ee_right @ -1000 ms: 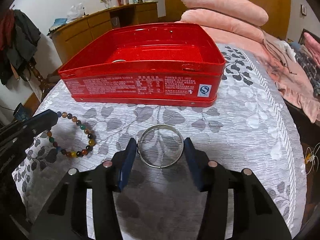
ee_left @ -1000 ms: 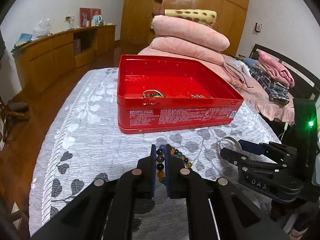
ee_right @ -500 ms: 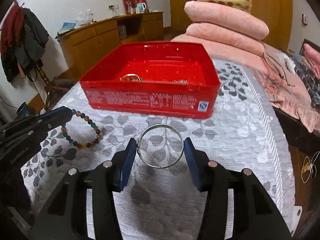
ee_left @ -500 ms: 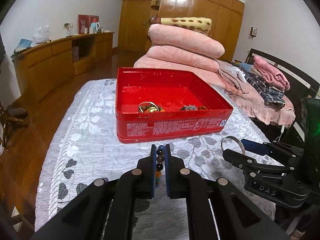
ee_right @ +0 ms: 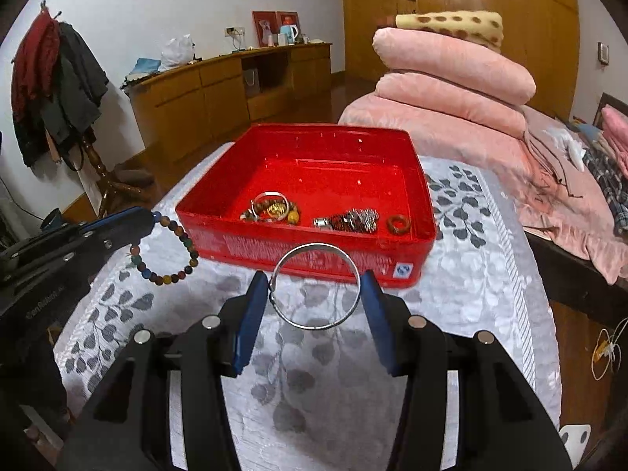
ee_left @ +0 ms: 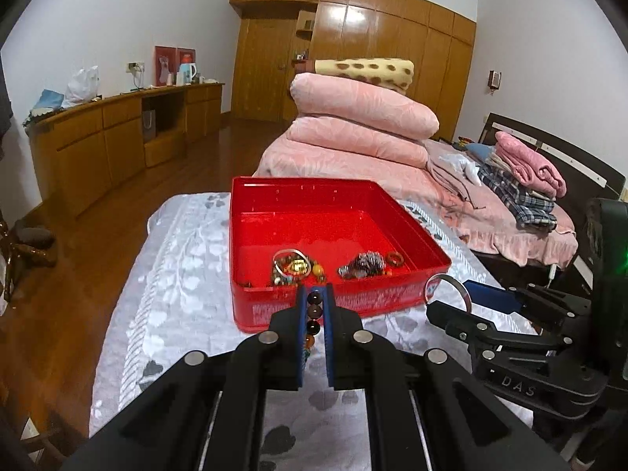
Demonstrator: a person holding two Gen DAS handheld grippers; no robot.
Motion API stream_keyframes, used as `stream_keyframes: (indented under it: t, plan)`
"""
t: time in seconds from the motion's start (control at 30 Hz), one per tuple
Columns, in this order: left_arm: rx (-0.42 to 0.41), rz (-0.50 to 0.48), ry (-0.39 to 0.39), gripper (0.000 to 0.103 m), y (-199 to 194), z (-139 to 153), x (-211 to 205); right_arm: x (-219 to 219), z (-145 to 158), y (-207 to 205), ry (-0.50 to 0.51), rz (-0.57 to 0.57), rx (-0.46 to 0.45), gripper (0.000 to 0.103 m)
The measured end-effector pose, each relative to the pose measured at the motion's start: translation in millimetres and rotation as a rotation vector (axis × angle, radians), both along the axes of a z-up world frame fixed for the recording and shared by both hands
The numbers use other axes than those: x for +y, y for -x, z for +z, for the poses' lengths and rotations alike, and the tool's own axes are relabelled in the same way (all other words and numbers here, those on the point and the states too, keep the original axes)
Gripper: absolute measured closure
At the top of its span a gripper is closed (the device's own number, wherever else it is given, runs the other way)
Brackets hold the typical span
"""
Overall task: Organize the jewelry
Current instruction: 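Carry the bead bracelet and bangle into the red tin with both grippers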
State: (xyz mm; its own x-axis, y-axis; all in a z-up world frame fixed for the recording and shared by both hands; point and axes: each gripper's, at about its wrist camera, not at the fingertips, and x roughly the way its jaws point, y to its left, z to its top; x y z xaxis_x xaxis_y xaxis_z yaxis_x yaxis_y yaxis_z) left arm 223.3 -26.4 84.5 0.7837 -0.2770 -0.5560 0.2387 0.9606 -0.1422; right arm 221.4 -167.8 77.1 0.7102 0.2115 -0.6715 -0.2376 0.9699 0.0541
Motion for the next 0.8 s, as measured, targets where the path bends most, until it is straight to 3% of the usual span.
stream_keyframes:
  t: [0.47, 0.8]
  plan:
    - [-0.051, 0.027, 0.038, 0.095, -45.1, 24.0, -2.5, 0.8, 10.3, -48.2, -0.043, -0.005, 0.015, 0.056]
    - [-0.025, 0.048, 0.062, 0.095, -92.6, 9.4, -6.2, -2.2, -2.6, -91.8, -0.058, -0.037, 0.059, 0.056]
